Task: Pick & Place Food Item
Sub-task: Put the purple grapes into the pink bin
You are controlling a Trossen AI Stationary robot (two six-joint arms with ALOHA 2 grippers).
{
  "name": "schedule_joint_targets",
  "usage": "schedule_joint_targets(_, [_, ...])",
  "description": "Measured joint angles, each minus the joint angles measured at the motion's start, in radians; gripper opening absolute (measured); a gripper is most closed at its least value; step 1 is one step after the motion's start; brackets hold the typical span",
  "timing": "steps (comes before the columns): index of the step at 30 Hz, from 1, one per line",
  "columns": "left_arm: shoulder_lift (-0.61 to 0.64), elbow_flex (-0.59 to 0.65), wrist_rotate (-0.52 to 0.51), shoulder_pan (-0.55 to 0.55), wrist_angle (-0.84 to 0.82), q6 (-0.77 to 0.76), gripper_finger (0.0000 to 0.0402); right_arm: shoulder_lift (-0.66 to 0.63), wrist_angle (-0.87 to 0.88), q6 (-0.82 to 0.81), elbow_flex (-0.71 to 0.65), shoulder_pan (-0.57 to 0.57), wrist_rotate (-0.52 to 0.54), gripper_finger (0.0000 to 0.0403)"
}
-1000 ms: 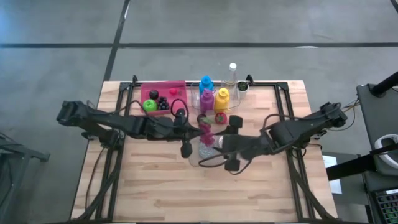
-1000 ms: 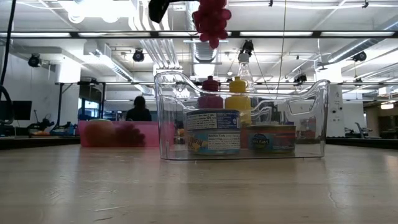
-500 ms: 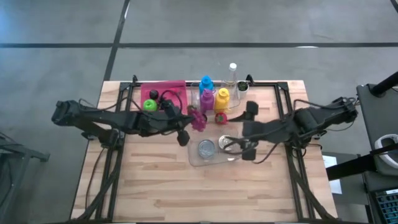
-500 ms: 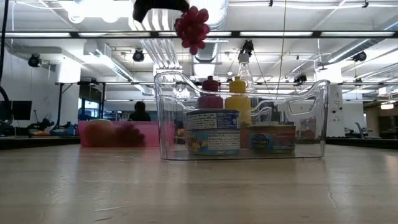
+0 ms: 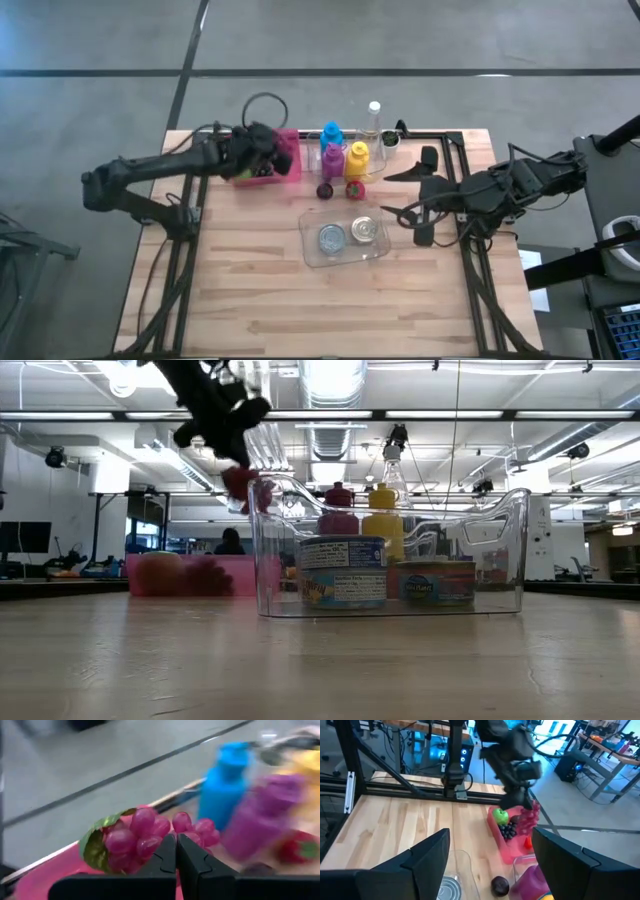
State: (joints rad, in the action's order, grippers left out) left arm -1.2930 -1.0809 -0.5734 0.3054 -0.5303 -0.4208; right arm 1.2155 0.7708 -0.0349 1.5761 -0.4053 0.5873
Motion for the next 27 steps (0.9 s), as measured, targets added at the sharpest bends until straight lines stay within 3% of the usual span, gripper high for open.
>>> schedule_joint_targets(6, [0.0, 0.064, 0.207, 0.232, 0.052, -0.003, 0.0, 0.003, 0.001, 0.001, 0.0, 0.0, 0.019, 0.0273])
schedule_joint_targets(10, [0.0, 0.133, 0.319, 0.294, 0.126, -0.017, 0.0, 0.003, 0.001, 0.001, 0.0, 0.0, 0.019, 0.0266])
schedule_joint_targets(18, [-0.001, 0.211, 0.339, 0.296, 0.173, -0.026, 0.0006, 0.001, 0.0, 0.006, 0.0, 0.0, 0.019, 0.0255])
schedule_joint_targets(27, [-0.001, 0.235, 0.339, 0.297, 0.205, -0.034, 0.0089, 0.001, 0.0, 0.011, 0.0, 0.0, 0.019, 0.0262])
